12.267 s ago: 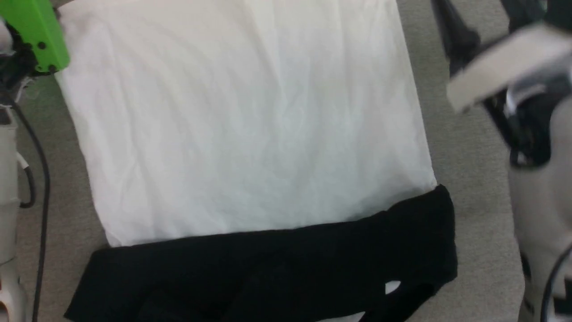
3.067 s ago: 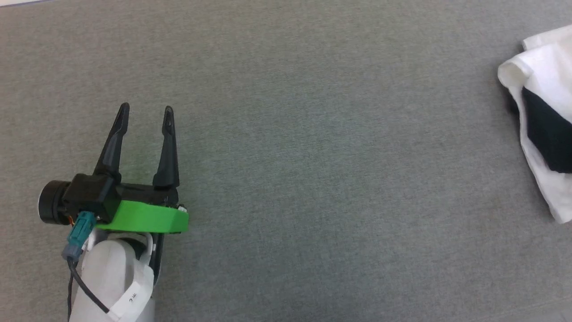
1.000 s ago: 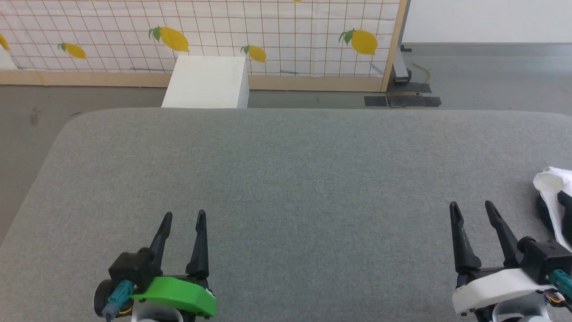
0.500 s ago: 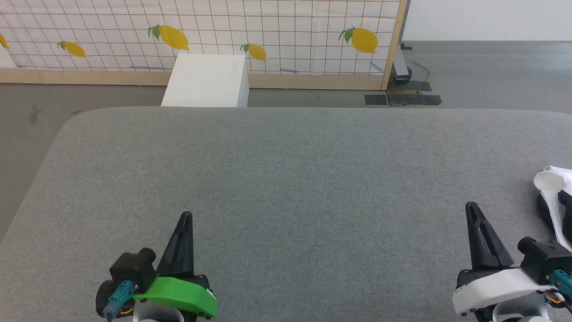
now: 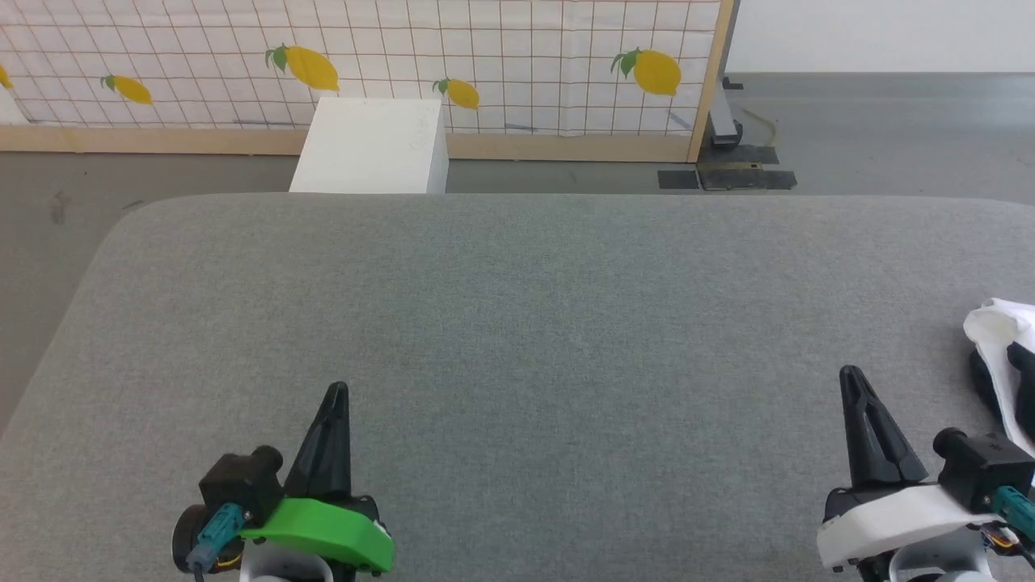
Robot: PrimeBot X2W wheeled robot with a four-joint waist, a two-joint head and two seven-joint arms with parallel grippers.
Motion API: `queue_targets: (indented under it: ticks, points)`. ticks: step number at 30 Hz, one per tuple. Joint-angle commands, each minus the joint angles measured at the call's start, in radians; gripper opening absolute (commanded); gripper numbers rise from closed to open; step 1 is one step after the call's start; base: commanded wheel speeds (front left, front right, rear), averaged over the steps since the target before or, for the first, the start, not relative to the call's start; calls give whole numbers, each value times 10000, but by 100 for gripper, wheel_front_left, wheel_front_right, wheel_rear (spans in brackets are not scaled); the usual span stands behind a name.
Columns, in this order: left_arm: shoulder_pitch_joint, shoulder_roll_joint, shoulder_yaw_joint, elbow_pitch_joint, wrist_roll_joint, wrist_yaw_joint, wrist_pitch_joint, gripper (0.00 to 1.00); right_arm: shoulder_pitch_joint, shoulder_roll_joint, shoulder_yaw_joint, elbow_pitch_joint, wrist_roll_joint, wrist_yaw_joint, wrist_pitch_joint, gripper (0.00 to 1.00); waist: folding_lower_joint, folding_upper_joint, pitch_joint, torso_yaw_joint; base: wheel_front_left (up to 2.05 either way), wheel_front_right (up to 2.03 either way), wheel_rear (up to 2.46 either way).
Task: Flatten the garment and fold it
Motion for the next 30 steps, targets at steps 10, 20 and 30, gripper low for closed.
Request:
queue_targets:
  ticks: [10,20,30]
  points:
    - [-1,-7,104,-153,391,131,231,0,-99,4,81,-8,-213,-1,143,0,1,0,5,-51,0,0,0]
    - [-1,-11,163,-258,600,200,434,0,-149,6,135,-12,-345,-3,241,0,1,0,10,-100,0,0,0]
    - [-1,-14,223,-363,807,268,635,0,-198,8,188,-16,-476,-4,338,0,1,0,15,-148,0,0,0]
